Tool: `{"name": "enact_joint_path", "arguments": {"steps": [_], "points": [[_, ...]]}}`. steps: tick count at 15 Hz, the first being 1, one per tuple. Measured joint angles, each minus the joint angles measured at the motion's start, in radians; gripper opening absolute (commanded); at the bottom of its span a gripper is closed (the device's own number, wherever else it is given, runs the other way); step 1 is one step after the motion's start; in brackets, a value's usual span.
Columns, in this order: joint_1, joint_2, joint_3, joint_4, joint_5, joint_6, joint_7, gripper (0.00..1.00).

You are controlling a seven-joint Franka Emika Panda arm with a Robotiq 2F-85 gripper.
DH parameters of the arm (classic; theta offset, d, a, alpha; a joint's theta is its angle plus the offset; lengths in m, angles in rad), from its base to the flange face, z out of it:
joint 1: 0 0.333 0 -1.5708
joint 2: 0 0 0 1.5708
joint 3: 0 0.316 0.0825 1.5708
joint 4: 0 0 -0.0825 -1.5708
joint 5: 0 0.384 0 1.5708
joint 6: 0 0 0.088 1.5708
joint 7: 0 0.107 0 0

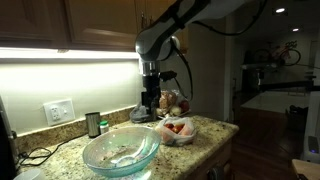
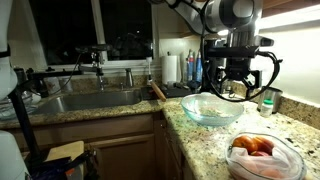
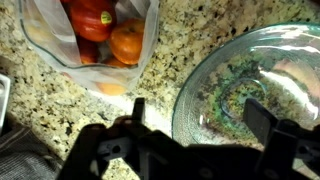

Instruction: Get an apple from the white carrier bag and place it in the glass bowl

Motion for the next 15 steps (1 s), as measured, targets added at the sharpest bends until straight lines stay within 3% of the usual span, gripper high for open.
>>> {"name": "enact_joint_path", "arguments": {"steps": [15], "points": [[0.015, -0.002, -0.05, -0.086, -0.116, -0.001, 0.324, 1.0]]}}
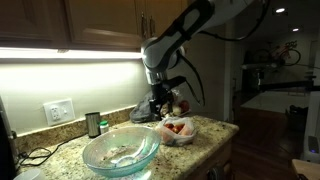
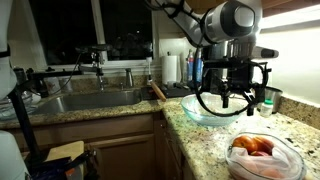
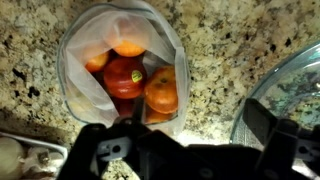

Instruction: Get an apple from the white carrier bag and place it in the glass bowl

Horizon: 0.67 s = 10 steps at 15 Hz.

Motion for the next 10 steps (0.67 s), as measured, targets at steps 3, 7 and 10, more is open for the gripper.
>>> {"name": "enact_joint_path", "arguments": {"steps": [3, 7, 10], "points": [[0.012, -0.001, -0.016, -0.022, -0.021, 0.0, 0.078, 1.0], [0.025, -0.002, -0.046, -0.06, -0.076, 0.001, 0.202, 1.0], [0.036, -0.002, -0.076, -0.084, -0.133, 0.003, 0.291, 1.0]]}}
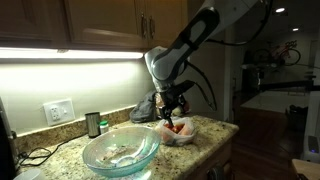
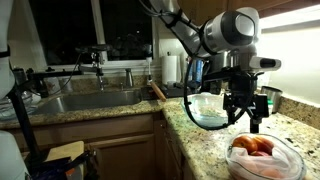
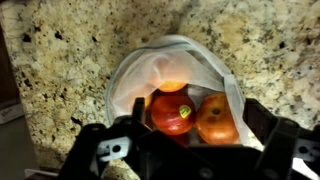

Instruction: Get an apple from the white carrier bag and place it in the glass bowl

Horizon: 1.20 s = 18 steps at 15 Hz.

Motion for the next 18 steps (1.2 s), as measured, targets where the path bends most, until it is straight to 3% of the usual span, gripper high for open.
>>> {"name": "enact_joint_path", "arguments": {"steps": [10, 18], "points": [[0.004, 0.0, -0.028, -0.043, -0.124, 0.108, 0.11, 1.0], [0.021, 0.001, -0.03, -0.053, -0.138, 0.17, 0.114, 1.0]]}}
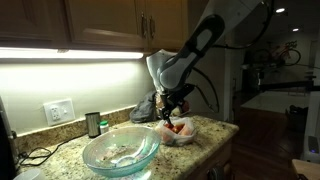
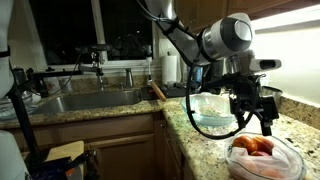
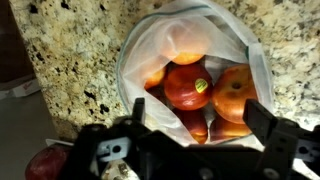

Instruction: Get an apple from the white carrier bag and place it in the glass bowl

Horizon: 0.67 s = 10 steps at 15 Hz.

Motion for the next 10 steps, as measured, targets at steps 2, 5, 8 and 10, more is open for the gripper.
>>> {"name": "enact_joint_path", "arguments": {"steps": [2, 5, 8, 10], "points": [[0.005, 0.0, 0.0, 0.0, 0.0, 0.01, 0.0, 1.0], [0.008, 0.003, 0.0, 0.0, 0.002, 0.01, -0.003, 1.0], [0.008, 0.009, 0.0, 0.0, 0.002, 0.008, -0.004, 1.0], [0.008, 0.012, 0.0, 0.0, 0.002, 0.008, -0.004, 1.0]]}}
